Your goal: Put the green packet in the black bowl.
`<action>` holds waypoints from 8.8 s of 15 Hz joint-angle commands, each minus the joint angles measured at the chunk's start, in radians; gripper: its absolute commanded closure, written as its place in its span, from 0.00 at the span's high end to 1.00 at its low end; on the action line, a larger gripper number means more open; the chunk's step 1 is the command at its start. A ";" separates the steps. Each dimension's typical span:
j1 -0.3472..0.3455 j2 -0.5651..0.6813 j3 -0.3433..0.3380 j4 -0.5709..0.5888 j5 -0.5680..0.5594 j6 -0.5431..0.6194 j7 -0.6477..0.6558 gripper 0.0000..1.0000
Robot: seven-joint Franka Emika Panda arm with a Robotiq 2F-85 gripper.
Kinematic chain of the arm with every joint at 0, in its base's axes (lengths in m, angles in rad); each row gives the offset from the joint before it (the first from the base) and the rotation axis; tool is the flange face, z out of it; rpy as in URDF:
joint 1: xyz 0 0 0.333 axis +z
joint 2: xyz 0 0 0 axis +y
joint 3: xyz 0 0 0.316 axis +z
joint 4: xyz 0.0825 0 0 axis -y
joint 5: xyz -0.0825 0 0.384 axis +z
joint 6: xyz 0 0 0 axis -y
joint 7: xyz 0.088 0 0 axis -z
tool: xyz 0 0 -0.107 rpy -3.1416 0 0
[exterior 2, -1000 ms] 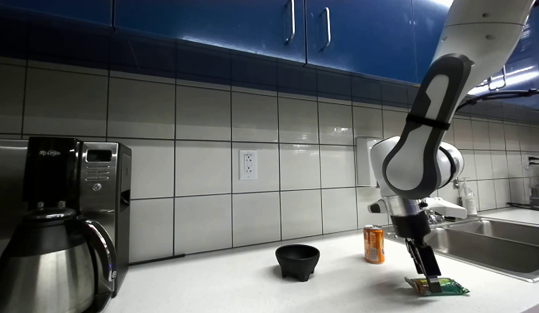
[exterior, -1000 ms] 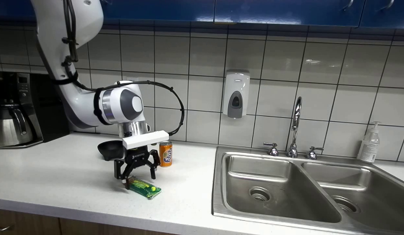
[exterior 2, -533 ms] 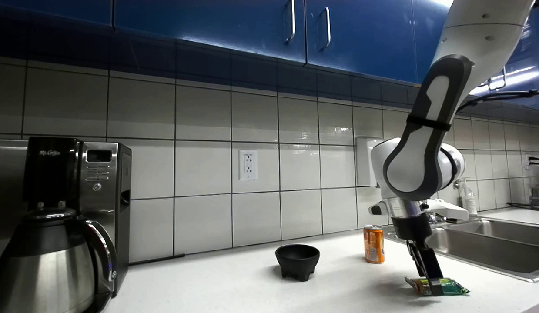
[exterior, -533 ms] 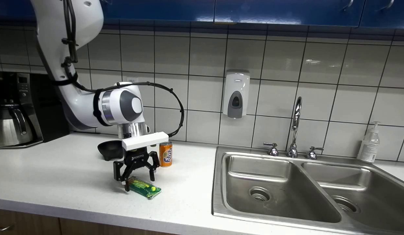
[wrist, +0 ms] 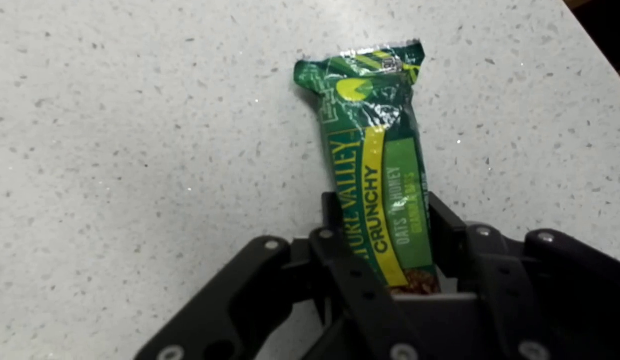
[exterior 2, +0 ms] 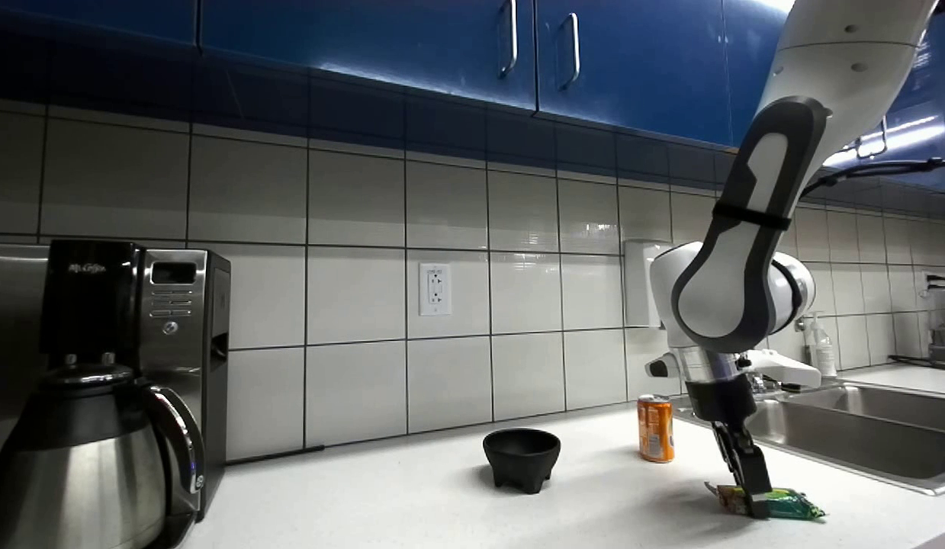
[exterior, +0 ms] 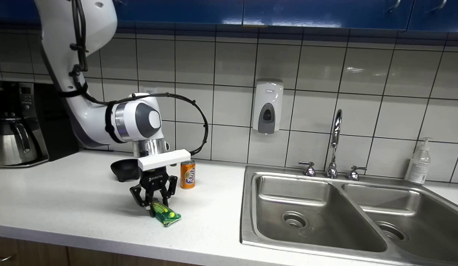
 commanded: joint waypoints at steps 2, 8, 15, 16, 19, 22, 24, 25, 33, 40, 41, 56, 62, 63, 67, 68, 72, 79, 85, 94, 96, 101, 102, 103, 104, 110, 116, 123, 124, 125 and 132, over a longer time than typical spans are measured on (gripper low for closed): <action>-0.030 -0.013 0.022 -0.012 0.027 0.023 -0.044 0.17; -0.021 -0.036 0.029 -0.004 0.026 -0.001 -0.036 0.17; 0.002 -0.099 0.066 0.015 0.024 -0.004 -0.032 0.17; 0.005 -0.110 0.071 0.019 0.026 -0.003 -0.033 0.17; 0.017 -0.134 0.082 0.027 0.035 0.000 -0.044 0.17; 0.029 -0.139 0.090 0.036 0.041 -0.002 -0.046 0.17; 0.038 -0.133 0.096 0.043 0.039 -0.004 -0.043 0.17; 0.043 -0.128 0.099 0.048 0.030 -0.004 -0.032 0.17; 0.075 -0.119 0.127 0.093 0.036 -0.013 -0.026 0.17; 0.094 -0.069 0.145 0.168 0.032 -0.037 -0.021 0.17; 0.098 -0.058 0.149 0.183 0.027 -0.043 -0.014 0.17; 0.194 0.158 0.182 0.469 -0.074 -0.167 0.097 0.17; 0.230 0.175 0.187 0.528 -0.146 -0.203 0.146 0.17; 0.231 0.179 0.189 0.533 -0.146 -0.210 0.144 0.17; 0.240 0.203 0.194 0.555 -0.150 -0.232 0.151 0.17; 0.241 0.209 0.194 0.559 -0.149 -0.235 0.152 0.17; 0.243 0.226 0.192 0.572 -0.151 -0.233 0.156 0.17; 0.246 0.236 0.190 0.586 -0.156 -0.240 0.160 0.89; 0.214 0.199 0.200 0.546 -0.121 -0.209 0.114 1.00; 0.050 0.101 0.205 0.442 0.177 -0.159 -0.012 1.00; 0.036 0.083 0.199 0.423 0.208 -0.154 -0.022 1.00; 0.007 0.017 0.191 0.322 0.286 -0.094 -0.034 1.00; 0.003 0.003 0.188 0.298 0.293 -0.083 -0.042 1.00; 0.001 -0.012 0.183 0.272 0.296 -0.069 -0.041 1.00; -0.002 -0.028 0.176 0.246 0.295 -0.060 -0.044 1.00; -0.003 -0.139 0.136 0.088 0.291 -0.014 -0.031 1.00; 0.021 -0.280 0.108 -0.076 0.296 0.011 0.036 1.00; 0.060 -0.443 0.106 -0.222 0.291 -0.008 0.215 1.00; 0.065 -0.464 0.103 -0.235 0.295 -0.011 0.251 1.00; 0.069 -0.480 0.099 -0.243 0.294 -0.018 0.278 1.00; 0.081 -0.478 0.082 -0.230 0.268 -0.027 0.342 1.00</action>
